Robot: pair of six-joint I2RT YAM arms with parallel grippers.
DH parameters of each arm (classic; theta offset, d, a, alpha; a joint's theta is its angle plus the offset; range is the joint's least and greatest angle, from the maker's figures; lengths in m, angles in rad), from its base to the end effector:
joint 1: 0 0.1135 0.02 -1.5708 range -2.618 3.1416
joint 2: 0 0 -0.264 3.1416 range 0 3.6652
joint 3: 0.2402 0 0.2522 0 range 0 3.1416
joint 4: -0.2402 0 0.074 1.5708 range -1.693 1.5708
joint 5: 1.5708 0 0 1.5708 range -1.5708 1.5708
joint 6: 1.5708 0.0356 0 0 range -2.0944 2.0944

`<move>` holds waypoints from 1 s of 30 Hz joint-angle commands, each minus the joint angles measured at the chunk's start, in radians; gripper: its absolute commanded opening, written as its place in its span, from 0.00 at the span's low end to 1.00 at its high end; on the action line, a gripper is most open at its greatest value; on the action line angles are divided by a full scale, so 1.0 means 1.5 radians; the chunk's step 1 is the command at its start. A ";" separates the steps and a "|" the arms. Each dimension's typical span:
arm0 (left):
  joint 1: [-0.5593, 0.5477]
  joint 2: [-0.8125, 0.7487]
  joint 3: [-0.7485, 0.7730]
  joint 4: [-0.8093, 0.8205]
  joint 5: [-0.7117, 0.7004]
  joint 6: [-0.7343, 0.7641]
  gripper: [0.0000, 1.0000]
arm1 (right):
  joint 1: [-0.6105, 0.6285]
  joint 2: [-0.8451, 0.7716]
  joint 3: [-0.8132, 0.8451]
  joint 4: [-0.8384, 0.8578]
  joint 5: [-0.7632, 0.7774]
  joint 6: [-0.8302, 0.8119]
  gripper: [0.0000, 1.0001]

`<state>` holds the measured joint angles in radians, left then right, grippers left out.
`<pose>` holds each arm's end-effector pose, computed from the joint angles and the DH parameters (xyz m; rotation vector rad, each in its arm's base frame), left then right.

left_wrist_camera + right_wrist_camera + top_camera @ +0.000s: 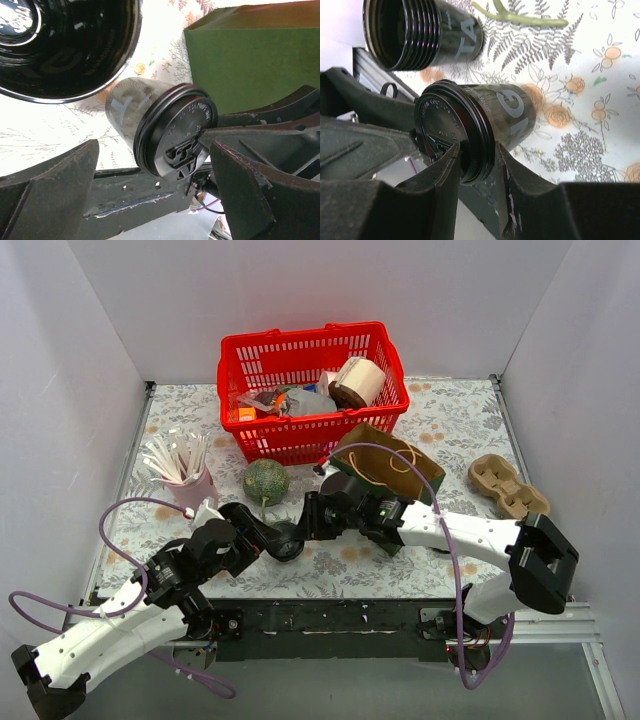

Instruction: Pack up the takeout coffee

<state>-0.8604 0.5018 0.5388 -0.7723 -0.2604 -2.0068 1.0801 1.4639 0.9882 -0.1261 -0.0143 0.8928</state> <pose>0.0797 -0.0786 0.2368 -1.5200 2.0793 -1.0846 0.1538 0.2890 0.2551 -0.2341 2.3958 1.0663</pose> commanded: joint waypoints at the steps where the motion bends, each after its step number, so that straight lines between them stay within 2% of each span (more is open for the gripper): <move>1: -0.001 -0.009 0.023 0.041 0.041 0.027 0.93 | -0.017 -0.053 -0.028 -0.043 -0.069 -0.016 0.36; 8: -0.001 0.018 0.005 0.085 0.119 0.064 0.91 | -0.036 -0.036 -0.068 -0.042 -0.143 -0.023 0.36; 19: -0.001 0.075 -0.051 0.133 0.153 0.047 0.83 | -0.069 -0.026 -0.115 -0.024 -0.122 -0.033 0.35; 23: -0.001 0.074 -0.075 0.149 0.160 0.035 0.77 | -0.075 -0.024 -0.116 -0.037 -0.116 -0.049 0.33; 30: -0.001 0.036 -0.126 0.151 0.125 -0.004 0.61 | -0.079 -0.018 -0.118 -0.042 -0.122 -0.065 0.31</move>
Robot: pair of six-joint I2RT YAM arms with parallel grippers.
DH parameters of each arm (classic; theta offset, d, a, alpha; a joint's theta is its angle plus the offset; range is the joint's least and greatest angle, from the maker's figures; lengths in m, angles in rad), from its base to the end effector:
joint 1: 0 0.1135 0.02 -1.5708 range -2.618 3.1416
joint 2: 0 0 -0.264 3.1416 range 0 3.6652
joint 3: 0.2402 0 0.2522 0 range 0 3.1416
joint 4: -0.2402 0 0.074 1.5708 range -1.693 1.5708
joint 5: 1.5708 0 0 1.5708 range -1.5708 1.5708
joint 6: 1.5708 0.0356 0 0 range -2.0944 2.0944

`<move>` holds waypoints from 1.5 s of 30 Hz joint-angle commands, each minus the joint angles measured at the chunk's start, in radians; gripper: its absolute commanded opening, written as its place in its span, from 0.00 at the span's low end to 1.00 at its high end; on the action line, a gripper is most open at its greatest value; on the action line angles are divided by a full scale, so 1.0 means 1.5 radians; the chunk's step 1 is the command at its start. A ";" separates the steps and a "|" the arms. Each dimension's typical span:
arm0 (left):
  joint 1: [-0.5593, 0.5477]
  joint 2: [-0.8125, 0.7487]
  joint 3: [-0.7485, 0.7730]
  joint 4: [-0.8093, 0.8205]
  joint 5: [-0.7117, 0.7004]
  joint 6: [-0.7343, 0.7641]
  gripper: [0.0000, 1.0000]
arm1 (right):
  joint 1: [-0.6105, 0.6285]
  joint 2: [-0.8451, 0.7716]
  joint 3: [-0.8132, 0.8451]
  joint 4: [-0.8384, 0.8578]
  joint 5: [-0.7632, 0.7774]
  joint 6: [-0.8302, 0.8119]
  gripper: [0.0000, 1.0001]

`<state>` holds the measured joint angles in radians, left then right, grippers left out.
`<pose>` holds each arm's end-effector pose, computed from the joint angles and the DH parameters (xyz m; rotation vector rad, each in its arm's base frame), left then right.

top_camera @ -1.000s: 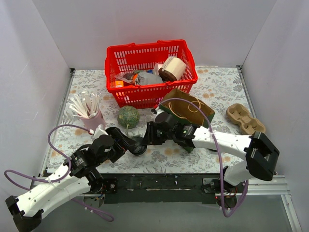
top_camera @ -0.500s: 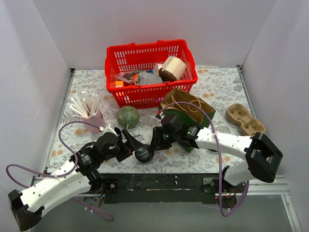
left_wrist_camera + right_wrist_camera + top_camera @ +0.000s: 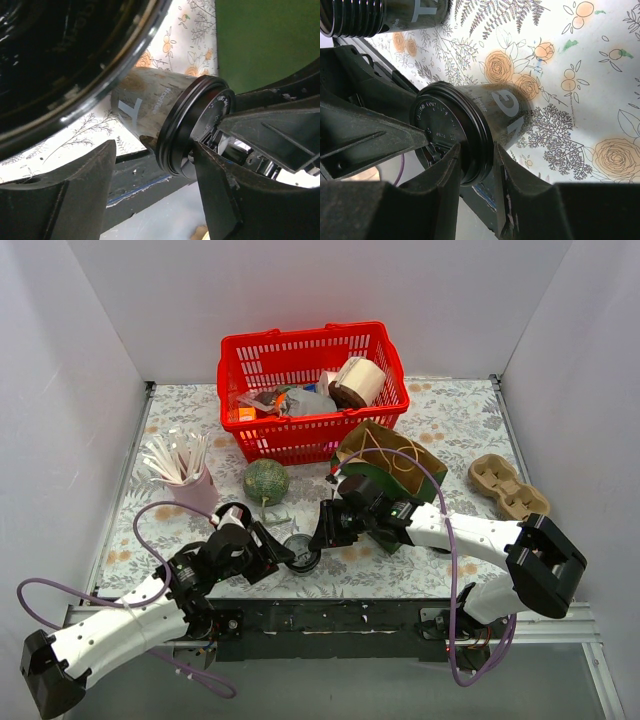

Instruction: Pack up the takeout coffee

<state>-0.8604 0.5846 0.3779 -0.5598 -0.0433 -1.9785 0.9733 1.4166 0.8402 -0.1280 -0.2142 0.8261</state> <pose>0.0865 -0.0982 0.1916 -1.4821 2.3212 -1.1489 0.1628 0.2526 0.2207 -0.3133 2.5289 1.0920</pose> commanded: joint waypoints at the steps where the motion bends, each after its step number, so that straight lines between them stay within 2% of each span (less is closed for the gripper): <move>1: -0.001 -0.028 -0.035 0.013 -0.022 -0.033 0.57 | -0.008 0.015 -0.019 -0.041 0.012 -0.023 0.31; 4: -0.001 -0.031 -0.059 0.038 -0.019 -0.058 0.48 | -0.008 0.015 -0.019 -0.053 0.025 -0.028 0.30; 7: -0.001 -0.029 -0.058 0.038 -0.027 -0.067 0.31 | -0.008 0.016 -0.016 -0.063 0.037 -0.034 0.30; 8: -0.001 -0.030 -0.054 0.029 -0.032 -0.069 0.19 | -0.008 0.016 -0.016 -0.063 0.041 -0.036 0.30; 9: -0.001 -0.030 -0.052 0.029 -0.042 -0.068 0.15 | -0.008 0.016 -0.016 -0.064 0.041 -0.037 0.30; 12: -0.001 -0.025 -0.056 0.032 -0.042 -0.071 0.07 | -0.008 0.021 -0.015 -0.065 0.042 -0.040 0.30; 16: -0.001 -0.011 -0.057 0.032 -0.031 -0.075 0.06 | -0.008 0.023 -0.013 -0.069 0.043 -0.043 0.30; 20: -0.001 0.006 -0.027 -0.013 -0.042 -0.067 0.20 | -0.008 0.019 -0.003 -0.087 0.062 -0.052 0.34; 25: -0.001 0.032 0.028 -0.040 -0.045 -0.020 0.52 | -0.008 0.011 0.035 -0.106 0.068 -0.110 0.48; 26: -0.001 0.035 0.033 -0.037 -0.044 -0.011 0.55 | -0.008 0.010 0.051 -0.107 0.061 -0.119 0.53; 33: -0.001 0.052 0.064 -0.005 -0.037 0.018 0.63 | -0.007 0.009 0.104 -0.106 0.033 -0.162 0.63; 34: -0.001 0.051 0.068 0.002 -0.036 0.020 0.65 | -0.007 0.008 0.109 -0.103 0.027 -0.177 0.68; 39: -0.001 0.046 0.087 0.007 -0.040 0.029 0.79 | -0.007 -0.022 0.125 -0.071 0.015 -0.264 0.71; 40: -0.001 0.044 0.094 0.002 -0.043 0.031 0.81 | -0.007 -0.029 0.125 -0.059 -0.011 -0.292 0.71; 41: -0.001 0.039 0.106 -0.004 -0.047 0.030 0.84 | -0.006 -0.035 0.125 -0.034 -0.031 -0.366 0.71; 42: -0.001 0.037 0.114 -0.011 -0.058 0.026 0.92 | -0.006 -0.050 0.125 -0.019 -0.056 -0.413 0.71; 43: -0.001 0.034 0.122 -0.035 -0.064 0.023 0.98 | -0.003 -0.058 0.120 -0.011 -0.141 -0.490 0.71; 44: -0.001 0.031 0.139 -0.045 -0.071 0.022 0.98 | 0.000 -0.065 0.121 -0.011 -0.188 -0.624 0.71; 45: -0.001 0.020 0.146 -0.054 -0.078 0.023 0.98 | 0.000 -0.073 0.125 -0.046 -0.225 -0.691 0.71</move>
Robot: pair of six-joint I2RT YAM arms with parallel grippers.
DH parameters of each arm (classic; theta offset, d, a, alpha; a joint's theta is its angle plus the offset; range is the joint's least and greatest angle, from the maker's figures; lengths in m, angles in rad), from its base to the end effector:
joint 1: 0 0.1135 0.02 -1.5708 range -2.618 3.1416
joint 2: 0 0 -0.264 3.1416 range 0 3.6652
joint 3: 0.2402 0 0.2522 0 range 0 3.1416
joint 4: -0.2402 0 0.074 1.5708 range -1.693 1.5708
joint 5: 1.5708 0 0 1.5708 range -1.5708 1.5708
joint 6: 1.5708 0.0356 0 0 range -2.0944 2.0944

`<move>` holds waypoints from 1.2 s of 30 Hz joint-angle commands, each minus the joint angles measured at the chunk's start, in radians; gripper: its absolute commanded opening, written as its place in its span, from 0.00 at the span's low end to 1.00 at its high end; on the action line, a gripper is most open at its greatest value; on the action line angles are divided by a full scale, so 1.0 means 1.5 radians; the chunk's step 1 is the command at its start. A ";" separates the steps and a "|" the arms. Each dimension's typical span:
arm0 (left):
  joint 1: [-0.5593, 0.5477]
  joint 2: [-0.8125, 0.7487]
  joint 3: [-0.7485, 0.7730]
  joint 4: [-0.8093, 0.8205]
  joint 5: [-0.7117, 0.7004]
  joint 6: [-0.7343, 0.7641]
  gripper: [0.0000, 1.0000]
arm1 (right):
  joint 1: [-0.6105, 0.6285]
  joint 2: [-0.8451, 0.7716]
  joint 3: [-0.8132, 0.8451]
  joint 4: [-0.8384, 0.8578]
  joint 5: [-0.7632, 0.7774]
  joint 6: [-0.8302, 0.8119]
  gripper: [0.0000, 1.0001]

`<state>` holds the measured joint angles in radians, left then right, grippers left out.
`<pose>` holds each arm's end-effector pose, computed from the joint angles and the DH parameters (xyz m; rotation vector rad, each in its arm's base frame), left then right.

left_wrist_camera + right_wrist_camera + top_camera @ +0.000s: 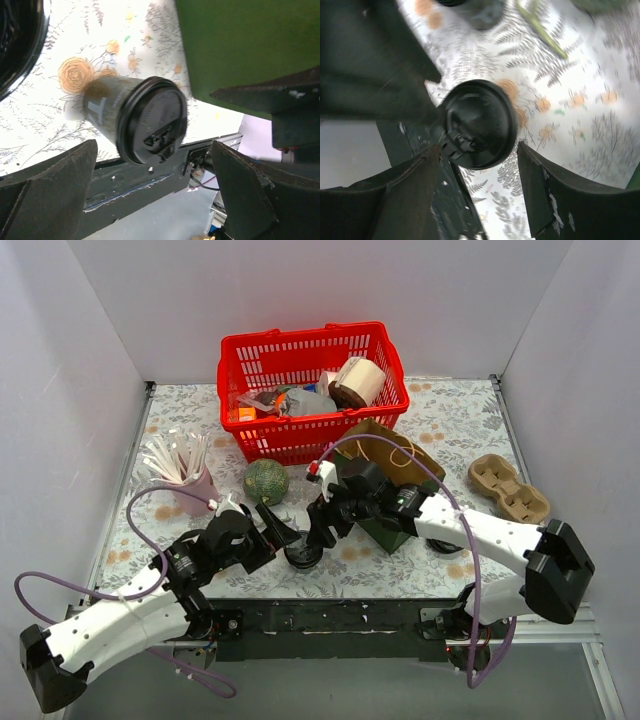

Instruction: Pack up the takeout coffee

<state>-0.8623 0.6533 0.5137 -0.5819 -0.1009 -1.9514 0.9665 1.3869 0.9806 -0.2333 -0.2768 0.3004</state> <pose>0.0961 -0.1066 0.2270 -1.4357 2.2528 -1.1694 0.1666 0.2584 0.2667 -0.9302 2.1823 0.9695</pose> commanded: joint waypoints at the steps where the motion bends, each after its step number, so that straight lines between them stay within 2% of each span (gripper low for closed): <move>1: 0.000 -0.029 0.063 -0.068 -0.060 0.005 0.98 | 0.007 -0.055 0.050 -0.003 -0.239 -0.397 0.71; 2: 0.000 -0.036 0.075 -0.086 -0.073 0.003 0.98 | 0.015 -0.054 0.063 -0.041 -0.256 -0.449 0.71; 3: 0.000 -0.046 0.094 -0.105 -0.086 -0.002 0.98 | 0.019 -0.048 0.074 -0.106 -0.266 -0.558 0.71; 6: 0.000 -0.063 0.125 -0.171 -0.126 -0.005 0.98 | 0.041 -0.023 0.122 -0.206 -0.252 -0.668 0.69; 10: 0.000 -0.094 0.143 -0.247 -0.161 -0.026 0.98 | 0.066 0.008 0.144 -0.235 -0.205 -0.716 0.65; 12: 0.000 -0.101 0.150 -0.279 -0.178 -0.037 0.98 | 0.091 0.031 0.156 -0.241 -0.187 -0.721 0.63; 13: 0.000 -0.108 0.155 -0.288 -0.186 -0.048 0.98 | 0.104 0.039 0.163 -0.262 -0.174 -0.734 0.55; 16: 0.000 -0.121 0.156 -0.306 -0.202 -0.054 0.98 | 0.127 0.077 0.193 -0.293 -0.130 -0.734 0.46; 22: 0.000 -0.140 0.147 -0.320 -0.207 -0.066 0.98 | 0.154 0.128 0.219 -0.305 -0.050 -0.720 0.46; 27: 0.000 -0.149 0.141 -0.319 -0.202 -0.068 0.98 | 0.165 0.126 0.215 -0.285 -0.025 -0.710 0.49; 36: 0.000 -0.153 0.134 -0.310 -0.196 -0.069 0.98 | 0.172 0.132 0.202 -0.272 -0.002 -0.701 0.49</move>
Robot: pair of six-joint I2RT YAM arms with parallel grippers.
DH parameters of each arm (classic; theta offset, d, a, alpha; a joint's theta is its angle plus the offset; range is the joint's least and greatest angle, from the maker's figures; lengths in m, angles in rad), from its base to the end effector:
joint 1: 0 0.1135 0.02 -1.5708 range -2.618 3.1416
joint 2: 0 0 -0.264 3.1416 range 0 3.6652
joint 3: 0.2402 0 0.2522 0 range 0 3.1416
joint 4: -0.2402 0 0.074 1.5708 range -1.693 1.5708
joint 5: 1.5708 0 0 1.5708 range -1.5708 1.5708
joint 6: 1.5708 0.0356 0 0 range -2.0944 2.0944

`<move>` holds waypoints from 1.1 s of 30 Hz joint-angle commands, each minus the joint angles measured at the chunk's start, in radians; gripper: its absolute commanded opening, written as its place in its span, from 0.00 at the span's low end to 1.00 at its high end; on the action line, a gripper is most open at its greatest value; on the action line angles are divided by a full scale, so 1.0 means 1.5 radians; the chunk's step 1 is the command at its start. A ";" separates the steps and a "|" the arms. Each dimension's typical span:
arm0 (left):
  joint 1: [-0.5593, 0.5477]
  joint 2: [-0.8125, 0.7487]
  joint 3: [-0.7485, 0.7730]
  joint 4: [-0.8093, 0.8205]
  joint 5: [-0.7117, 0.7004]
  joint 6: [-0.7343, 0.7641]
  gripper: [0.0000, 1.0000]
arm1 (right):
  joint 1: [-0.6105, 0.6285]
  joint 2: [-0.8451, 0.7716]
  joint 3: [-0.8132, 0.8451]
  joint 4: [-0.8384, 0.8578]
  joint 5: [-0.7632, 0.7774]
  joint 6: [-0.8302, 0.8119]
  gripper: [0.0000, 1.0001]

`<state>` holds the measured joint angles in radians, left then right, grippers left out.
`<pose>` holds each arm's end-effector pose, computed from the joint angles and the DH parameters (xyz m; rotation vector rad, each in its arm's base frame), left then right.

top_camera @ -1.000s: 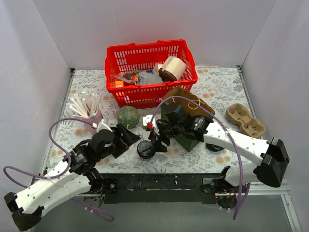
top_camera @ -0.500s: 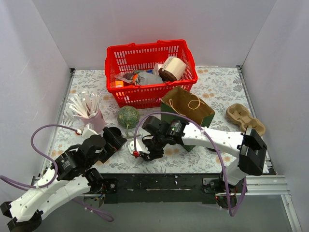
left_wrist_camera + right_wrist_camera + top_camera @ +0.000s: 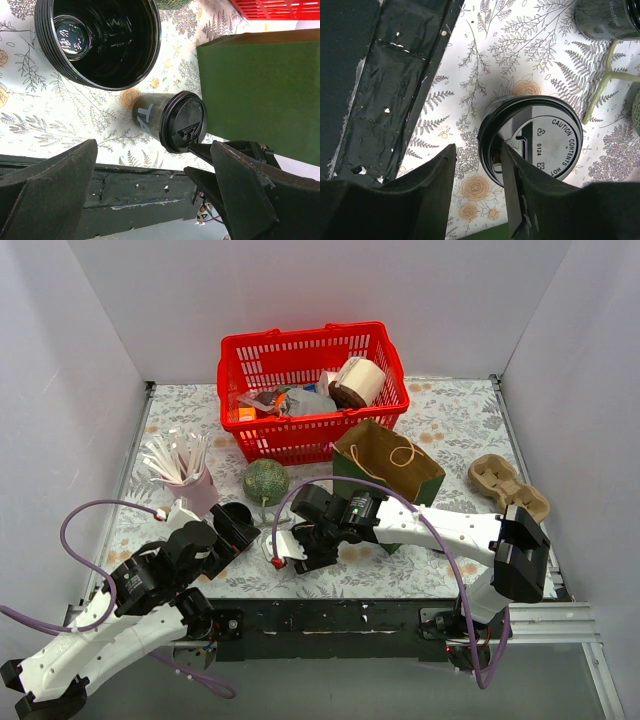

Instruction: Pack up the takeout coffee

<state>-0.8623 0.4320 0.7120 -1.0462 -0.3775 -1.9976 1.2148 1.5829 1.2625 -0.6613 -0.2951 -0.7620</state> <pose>0.0596 -0.0494 0.2751 -1.5113 1.9933 -0.9835 0.1069 0.3173 0.2674 -2.2182 1.3217 0.5493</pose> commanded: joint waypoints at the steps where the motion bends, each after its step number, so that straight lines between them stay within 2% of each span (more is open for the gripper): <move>1: 0.000 -0.004 0.001 0.001 -0.010 -0.039 0.98 | 0.007 0.003 0.014 0.018 0.012 0.009 0.50; 6: 0.000 -0.003 -0.002 0.005 -0.004 -0.040 0.98 | 0.009 -0.004 0.019 0.032 0.037 0.021 0.49; 16: 0.000 -0.012 -0.003 0.007 -0.005 -0.039 0.98 | 0.008 -0.040 0.022 0.054 0.019 0.016 0.50; 21: 0.000 -0.015 -0.005 0.007 -0.005 -0.039 0.98 | 0.008 -0.019 0.033 0.036 0.046 0.007 0.50; 33: 0.000 -0.019 -0.002 0.004 -0.005 -0.038 0.98 | 0.006 0.025 0.044 0.015 0.042 0.000 0.49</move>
<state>-0.8623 0.4152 0.7113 -1.0389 -0.3748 -1.9976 1.2243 1.6020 1.2930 -0.6125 -0.2264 -0.7486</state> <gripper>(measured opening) 0.981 0.500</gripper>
